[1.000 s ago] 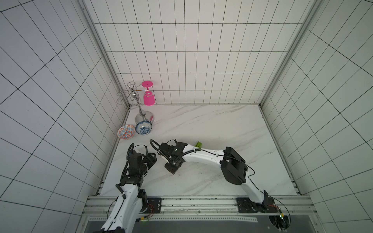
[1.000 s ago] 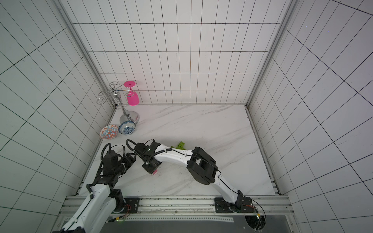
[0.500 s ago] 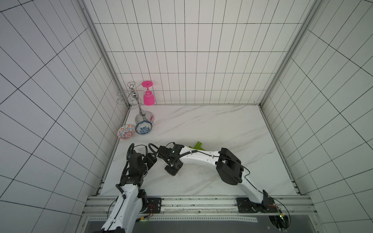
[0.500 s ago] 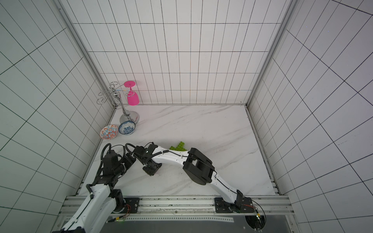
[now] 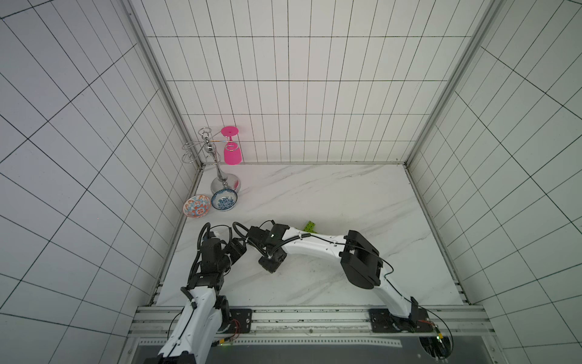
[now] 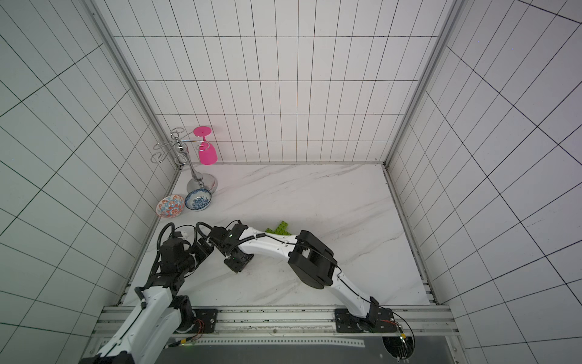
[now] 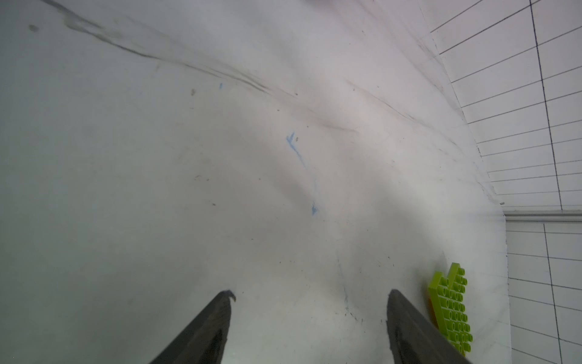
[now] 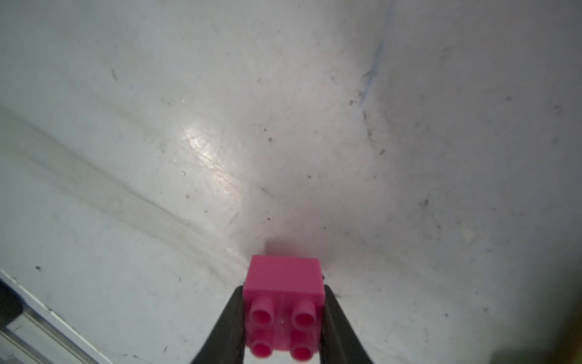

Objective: Assemble a small pinwheel with lego
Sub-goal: Pick up the lego brick from the center of the board, then assemble the lego brick with the lego brick.

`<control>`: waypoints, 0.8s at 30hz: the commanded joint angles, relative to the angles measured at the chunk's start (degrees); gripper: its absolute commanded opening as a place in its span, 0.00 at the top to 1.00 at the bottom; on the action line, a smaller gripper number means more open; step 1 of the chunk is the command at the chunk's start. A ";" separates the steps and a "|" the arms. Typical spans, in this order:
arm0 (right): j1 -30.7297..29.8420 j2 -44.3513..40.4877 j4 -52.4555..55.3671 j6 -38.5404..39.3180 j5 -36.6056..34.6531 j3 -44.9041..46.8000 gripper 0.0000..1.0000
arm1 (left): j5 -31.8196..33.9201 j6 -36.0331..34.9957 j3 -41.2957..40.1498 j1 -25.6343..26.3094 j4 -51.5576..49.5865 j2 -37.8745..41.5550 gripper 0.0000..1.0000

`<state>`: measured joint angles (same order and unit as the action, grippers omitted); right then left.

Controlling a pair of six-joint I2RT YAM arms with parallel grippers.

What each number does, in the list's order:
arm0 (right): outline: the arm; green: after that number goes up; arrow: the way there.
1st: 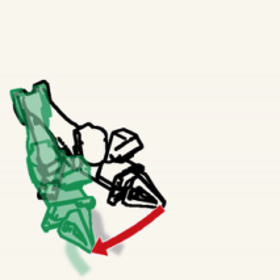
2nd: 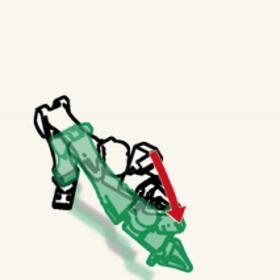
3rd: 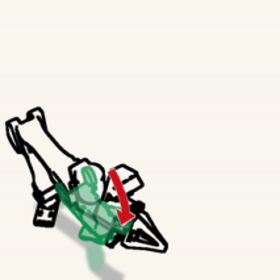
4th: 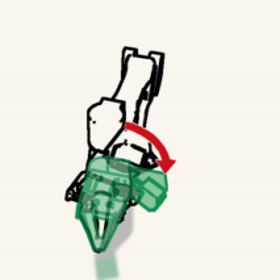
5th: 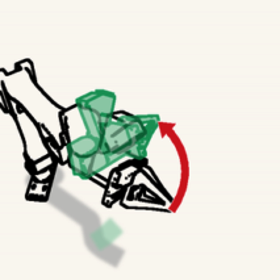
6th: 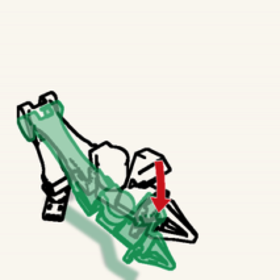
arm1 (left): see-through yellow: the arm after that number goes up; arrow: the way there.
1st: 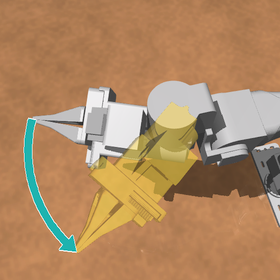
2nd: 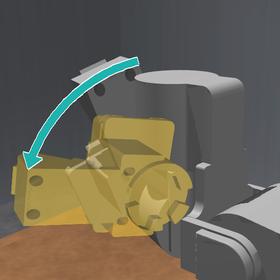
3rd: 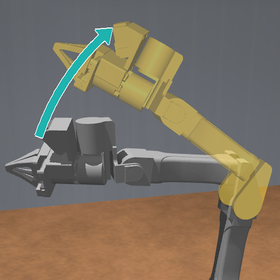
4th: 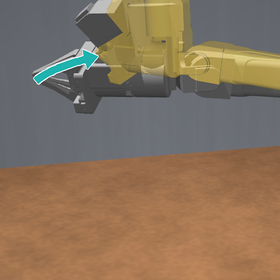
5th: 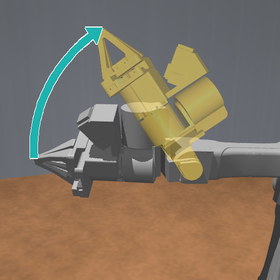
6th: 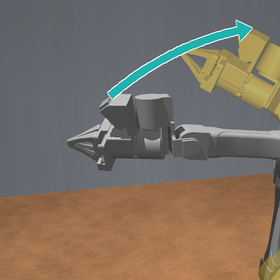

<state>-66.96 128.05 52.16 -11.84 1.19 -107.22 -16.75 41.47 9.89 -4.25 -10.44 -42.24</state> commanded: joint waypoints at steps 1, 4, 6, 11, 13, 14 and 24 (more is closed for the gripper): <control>5.17 -10.11 0.14 3.18 -0.11 7.57 0.78 | -2.04 -3.94 3.01 4.58 3.39 -3.02 0.22; 9.60 -14.69 -0.26 8.62 -0.80 13.78 0.87 | 2.53 -3.47 4.75 14.83 6.80 -7.06 0.22; 12.25 -16.66 -0.18 12.05 -1.00 16.78 0.90 | 5.04 -1.96 5.05 21.52 10.84 -9.57 0.22; 17.68 -17.41 -0.14 18.32 -1.25 19.51 0.98 | 7.91 -1.22 7.42 33.04 19.61 -17.78 0.22; 19.67 -16.56 -0.19 19.33 0.44 18.96 0.98 | 7.67 -0.90 7.93 35.58 22.78 -20.83 0.22; 20.33 -16.20 -0.36 19.82 1.17 18.68 0.98 | 7.53 -0.78 8.10 36.40 23.75 -21.95 0.22; 21.07 -10.87 0.41 21.98 -0.55 14.09 0.99 | 7.78 -1.83 9.42 39.14 26.31 -26.83 0.22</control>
<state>-46.00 115.63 51.09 8.01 1.37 -90.35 -10.24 40.03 17.85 34.74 13.21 -68.77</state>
